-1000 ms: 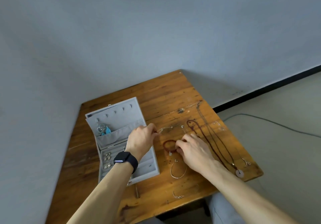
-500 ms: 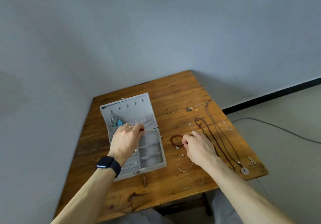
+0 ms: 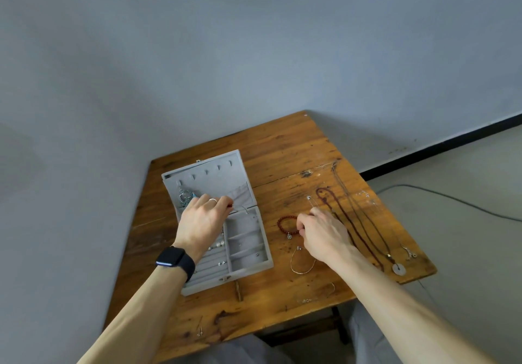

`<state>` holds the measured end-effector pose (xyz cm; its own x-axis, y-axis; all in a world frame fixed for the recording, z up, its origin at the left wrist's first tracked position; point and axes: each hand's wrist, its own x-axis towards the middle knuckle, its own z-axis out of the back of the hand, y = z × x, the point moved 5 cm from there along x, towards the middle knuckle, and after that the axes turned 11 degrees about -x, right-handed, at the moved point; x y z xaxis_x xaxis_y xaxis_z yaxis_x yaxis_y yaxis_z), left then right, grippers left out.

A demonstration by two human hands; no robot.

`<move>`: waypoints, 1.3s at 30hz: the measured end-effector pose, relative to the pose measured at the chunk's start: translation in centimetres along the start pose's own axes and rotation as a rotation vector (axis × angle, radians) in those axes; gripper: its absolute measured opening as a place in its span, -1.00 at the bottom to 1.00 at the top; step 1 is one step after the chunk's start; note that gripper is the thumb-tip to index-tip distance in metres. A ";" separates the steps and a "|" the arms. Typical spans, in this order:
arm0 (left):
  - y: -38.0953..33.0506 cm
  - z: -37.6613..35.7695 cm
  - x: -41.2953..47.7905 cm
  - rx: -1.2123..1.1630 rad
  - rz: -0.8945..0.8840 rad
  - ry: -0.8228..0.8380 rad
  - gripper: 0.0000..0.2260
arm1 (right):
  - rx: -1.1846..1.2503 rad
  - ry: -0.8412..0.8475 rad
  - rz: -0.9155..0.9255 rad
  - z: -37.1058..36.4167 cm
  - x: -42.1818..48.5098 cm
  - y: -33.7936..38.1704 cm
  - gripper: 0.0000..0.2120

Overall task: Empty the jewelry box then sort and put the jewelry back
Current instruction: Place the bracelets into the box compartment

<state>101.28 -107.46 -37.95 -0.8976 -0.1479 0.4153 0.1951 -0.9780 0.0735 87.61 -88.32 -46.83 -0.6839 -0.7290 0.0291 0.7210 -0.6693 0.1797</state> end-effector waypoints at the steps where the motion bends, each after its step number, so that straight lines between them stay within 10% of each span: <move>1: -0.1 -0.3 -0.1 0.003 -0.005 0.006 -0.90 | 0.001 -0.003 0.001 0.0 0.0 0.0 -0.81; 15: -0.1 -4.7 -2.0 0.049 0.233 0.438 -0.75 | 0.005 -0.028 0.021 -0.3 0.0 0.1 -0.84; 25: 3.0 -1.1 -10.6 -0.369 0.557 -0.137 -0.56 | 0.202 -0.119 0.000 1.7 0.4 0.9 -0.93; 39: 3.9 -4.7 -18.1 -0.577 0.806 0.121 0.06 | 0.616 -0.033 -0.124 3.3 4.1 11.3 -0.94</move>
<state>116.39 -109.33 -49.47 -0.6219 -0.7815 0.0492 0.5706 -0.4953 -0.6550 92.62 -98.42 -41.48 -0.7687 -0.6396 0.0006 0.4462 -0.5357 0.7169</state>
